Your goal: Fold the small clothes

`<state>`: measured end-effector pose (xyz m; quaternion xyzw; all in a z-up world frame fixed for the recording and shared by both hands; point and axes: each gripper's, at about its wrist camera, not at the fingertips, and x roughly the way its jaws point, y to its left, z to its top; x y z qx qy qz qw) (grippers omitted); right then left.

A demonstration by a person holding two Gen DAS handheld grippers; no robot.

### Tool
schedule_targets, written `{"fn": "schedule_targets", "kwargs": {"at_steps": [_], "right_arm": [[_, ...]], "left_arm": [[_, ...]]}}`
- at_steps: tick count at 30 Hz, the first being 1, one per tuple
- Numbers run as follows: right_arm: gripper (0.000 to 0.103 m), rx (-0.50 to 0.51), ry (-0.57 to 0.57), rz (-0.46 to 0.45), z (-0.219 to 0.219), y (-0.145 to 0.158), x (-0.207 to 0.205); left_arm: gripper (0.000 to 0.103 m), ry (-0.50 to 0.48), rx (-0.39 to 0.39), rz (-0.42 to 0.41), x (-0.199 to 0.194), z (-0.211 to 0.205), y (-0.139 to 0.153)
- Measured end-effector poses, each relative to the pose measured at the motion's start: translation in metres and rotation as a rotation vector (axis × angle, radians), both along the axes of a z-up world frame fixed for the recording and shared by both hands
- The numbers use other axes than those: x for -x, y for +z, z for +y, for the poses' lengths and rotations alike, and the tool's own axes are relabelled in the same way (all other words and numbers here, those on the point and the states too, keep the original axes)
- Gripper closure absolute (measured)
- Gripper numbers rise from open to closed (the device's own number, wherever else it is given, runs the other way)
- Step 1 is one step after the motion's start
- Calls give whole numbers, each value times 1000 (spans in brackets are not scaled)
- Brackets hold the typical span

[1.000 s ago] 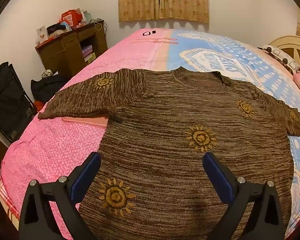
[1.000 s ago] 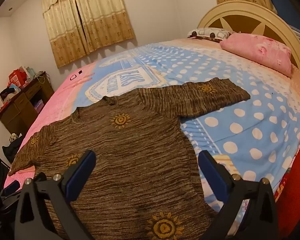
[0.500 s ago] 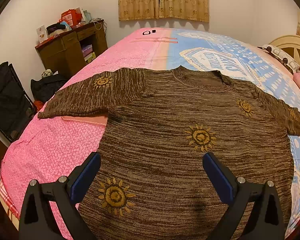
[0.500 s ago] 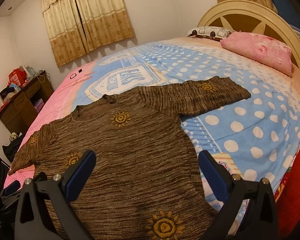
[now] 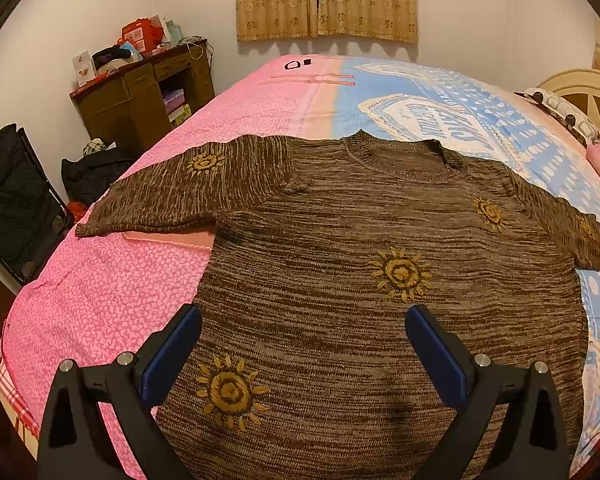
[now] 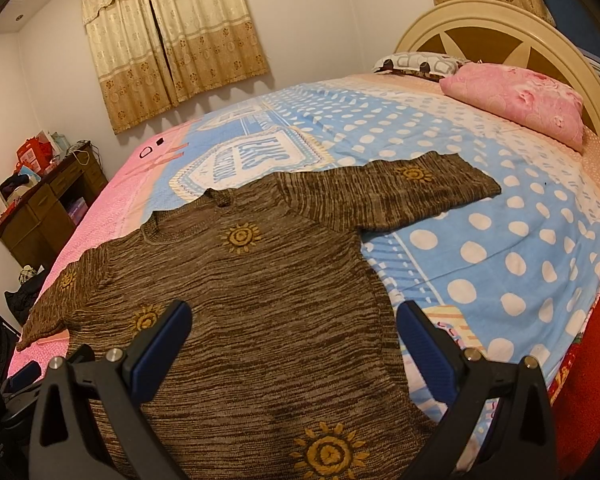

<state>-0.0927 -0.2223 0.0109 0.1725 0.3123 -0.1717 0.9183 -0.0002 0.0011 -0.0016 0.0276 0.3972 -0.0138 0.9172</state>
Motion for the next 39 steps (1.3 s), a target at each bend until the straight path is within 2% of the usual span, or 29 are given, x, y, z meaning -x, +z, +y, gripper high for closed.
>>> {"fn": "schedule_targets", "kwargs": {"at_steps": [20, 24, 27, 30, 32, 35, 39], "right_arm": [[0, -2, 4, 12, -1, -4, -3], [0, 11, -6, -2, -12, 1, -6], [0, 33, -53, -9, -42, 7, -8], [0, 70, -180, -17, -96, 14, -4], [0, 72, -276, -19, -146, 14, -3], [0, -5, -399, 48, -223, 0, -9], [12, -162, -486, 108, -291, -29, -17]], "left_arm": [[1, -8, -6, -4, -2, 0, -6], [1, -16, -24, -35, -6, 0, -5], [1, -1, -38, -88, -10, 8, -1], [1, 37, -32, -72, -16, 20, 0], [1, 56, -11, -65, -21, 28, 0], [1, 64, 49, -39, -25, 34, -4], [1, 59, 17, -4, -30, 29, -9]]}}
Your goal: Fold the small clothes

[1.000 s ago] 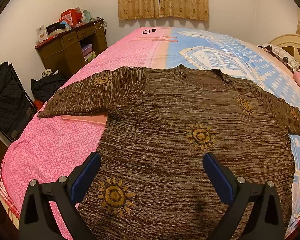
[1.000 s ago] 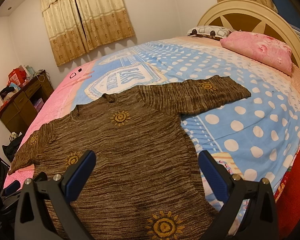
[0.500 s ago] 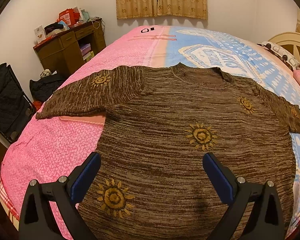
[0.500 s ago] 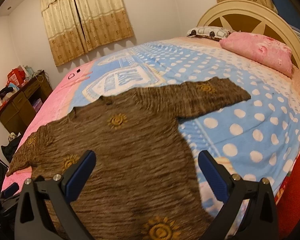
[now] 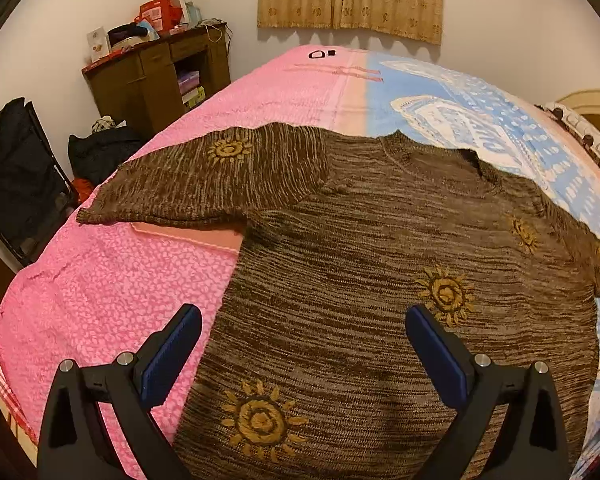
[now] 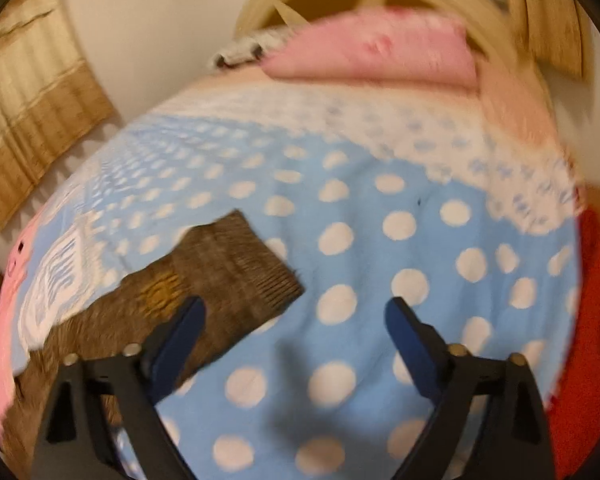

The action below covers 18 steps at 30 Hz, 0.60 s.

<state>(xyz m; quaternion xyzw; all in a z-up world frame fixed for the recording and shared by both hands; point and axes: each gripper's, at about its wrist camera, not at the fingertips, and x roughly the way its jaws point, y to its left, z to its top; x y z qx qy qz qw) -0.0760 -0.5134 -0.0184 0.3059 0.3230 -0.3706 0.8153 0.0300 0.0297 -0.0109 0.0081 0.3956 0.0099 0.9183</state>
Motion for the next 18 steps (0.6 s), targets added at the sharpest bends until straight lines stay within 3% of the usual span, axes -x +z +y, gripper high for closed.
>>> {"fn": "schedule_targets", "kwargs": {"at_steps": [5, 9, 10, 13, 14, 18], "right_arm": [[18, -53, 24, 89, -13, -32, -33], [26, 57, 15, 178, 3, -35, -47], [34, 83, 24, 186, 8, -35, -48], [79, 131, 106, 188, 14, -31, -53], [86, 128, 122, 193, 16, -30, -55], [88, 143, 141, 171, 27, -12, -61]], "left_arm": [[1, -8, -41, 21, -4, -6, -6], [1, 8, -22, 44, -10, -1, -13], [1, 13, -13, 50, -12, 1, -15], [1, 16, 4, 73, -14, 5, -18], [1, 16, 9, 74, -14, 7, -18], [1, 27, 10, 62, -13, 16, -14]]}}
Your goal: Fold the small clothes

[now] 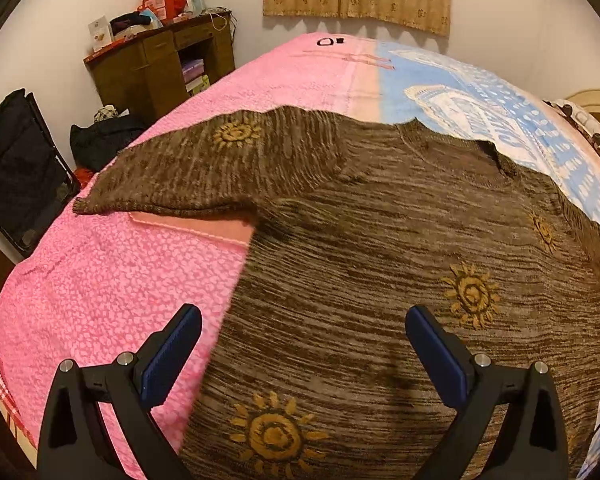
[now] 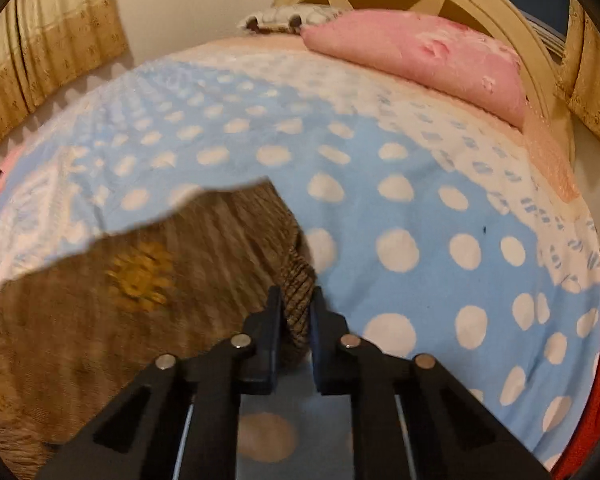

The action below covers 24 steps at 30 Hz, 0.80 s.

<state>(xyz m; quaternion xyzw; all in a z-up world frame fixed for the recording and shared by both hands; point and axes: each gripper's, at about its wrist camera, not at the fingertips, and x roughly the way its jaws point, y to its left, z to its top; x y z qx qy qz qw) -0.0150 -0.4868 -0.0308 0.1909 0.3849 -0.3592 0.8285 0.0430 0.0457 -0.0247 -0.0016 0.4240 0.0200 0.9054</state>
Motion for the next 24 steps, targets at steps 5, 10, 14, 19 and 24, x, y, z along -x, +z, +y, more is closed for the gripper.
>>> {"fn": "schedule_targets", "kwargs": {"at_steps": [5, 10, 14, 19, 24], "right_arm": [[88, 112, 212, -130, 70, 65, -35], [88, 82, 560, -225, 195, 96, -72], [84, -28, 756, -271, 278, 70, -93], [20, -184, 870, -193, 322, 5, -101], [39, -257, 775, -263, 287, 1, -75]], "left_arm": [[1, 37, 28, -22, -1, 18, 9], [1, 71, 65, -25, -1, 35, 10], [1, 84, 53, -17, -2, 46, 7], [1, 81, 43, -36, -1, 58, 4], [1, 78, 61, -32, -11, 60, -5]]}}
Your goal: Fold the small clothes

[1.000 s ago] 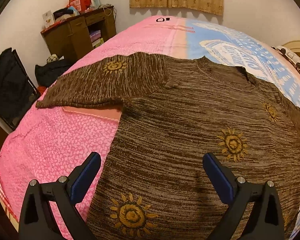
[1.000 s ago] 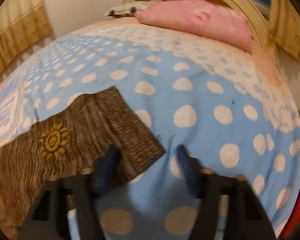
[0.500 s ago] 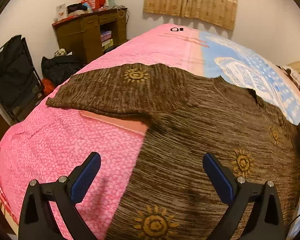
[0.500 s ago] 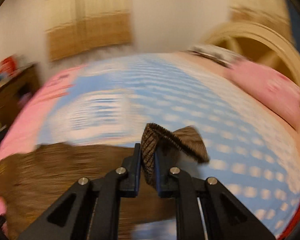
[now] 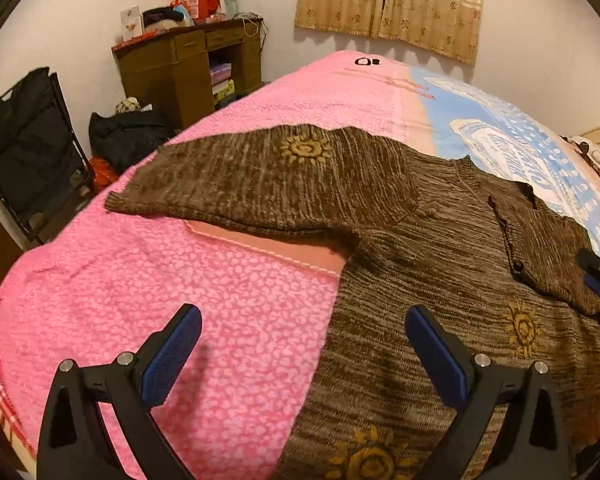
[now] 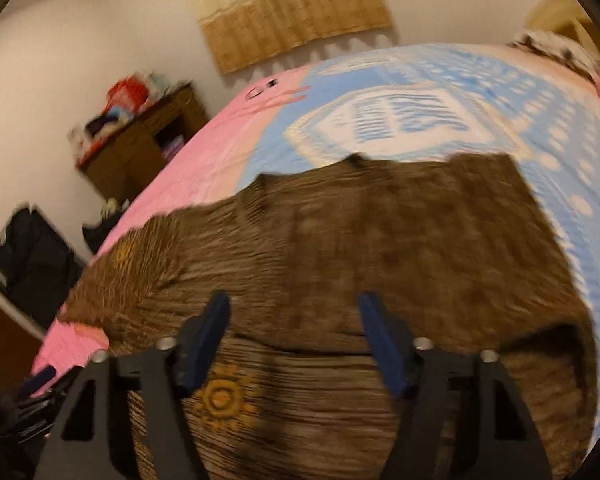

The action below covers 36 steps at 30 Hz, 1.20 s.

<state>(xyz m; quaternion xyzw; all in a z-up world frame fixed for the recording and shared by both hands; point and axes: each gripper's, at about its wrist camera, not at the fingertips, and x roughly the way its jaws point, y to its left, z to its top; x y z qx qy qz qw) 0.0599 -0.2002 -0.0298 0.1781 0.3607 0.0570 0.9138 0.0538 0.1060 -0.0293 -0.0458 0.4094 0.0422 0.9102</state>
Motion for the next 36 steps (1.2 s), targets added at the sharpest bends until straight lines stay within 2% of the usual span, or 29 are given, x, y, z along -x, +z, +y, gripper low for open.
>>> {"fn": "schedule_targets", "kwargs": {"at_steps": [2, 4, 7, 11, 12, 14, 16, 18, 20, 22, 25, 29, 33, 35, 36], "right_arm": [[56, 14, -54, 7, -17, 5, 0], [65, 51, -77, 19, -20, 11, -4], [65, 67, -59, 24, -15, 11, -13], [64, 106, 7, 82, 10, -18, -24], [64, 140, 1, 63, 14, -22, -23], [49, 179, 20, 42, 21, -19, -21], [43, 187, 42, 38, 24, -20, -20], [42, 191, 44, 29, 24, -19, -18], [42, 184, 44, 26, 22, -19, -16], [42, 179, 43, 22, 22, -21, -17], [41, 174, 45, 20, 22, -21, -17], [39, 177, 49, 19, 23, -21, -18], [38, 181, 52, 19, 24, -21, -18], [37, 179, 52, 18, 24, -21, -18], [37, 176, 52, 17, 24, -21, -18]], "left_arm": [[1, 2, 22, 14, -6, -1, -6], [1, 11, 52, 33, -10, 2, -13], [1, 37, 66, 39, -11, 12, -16], [1, 124, 72, -14, -10, 50, -2], [1, 150, 77, -25, -12, 62, 1], [1, 227, 87, -45, -17, 94, 7], [1, 305, 140, -71, -23, 125, 12], [1, 347, 267, -99, -31, 157, 12], [1, 377, 408, -84, -44, 183, 6], [1, 400, 460, -70, -53, 195, 0], [1, 428, 461, -49, -66, 199, -11], [1, 402, 377, -50, -81, 185, -14], [2, 407, 340, -77, -79, 181, -16], [9, 411, 321, -88, -76, 180, -16], [24, 422, 315, -94, -74, 181, -16]]}}
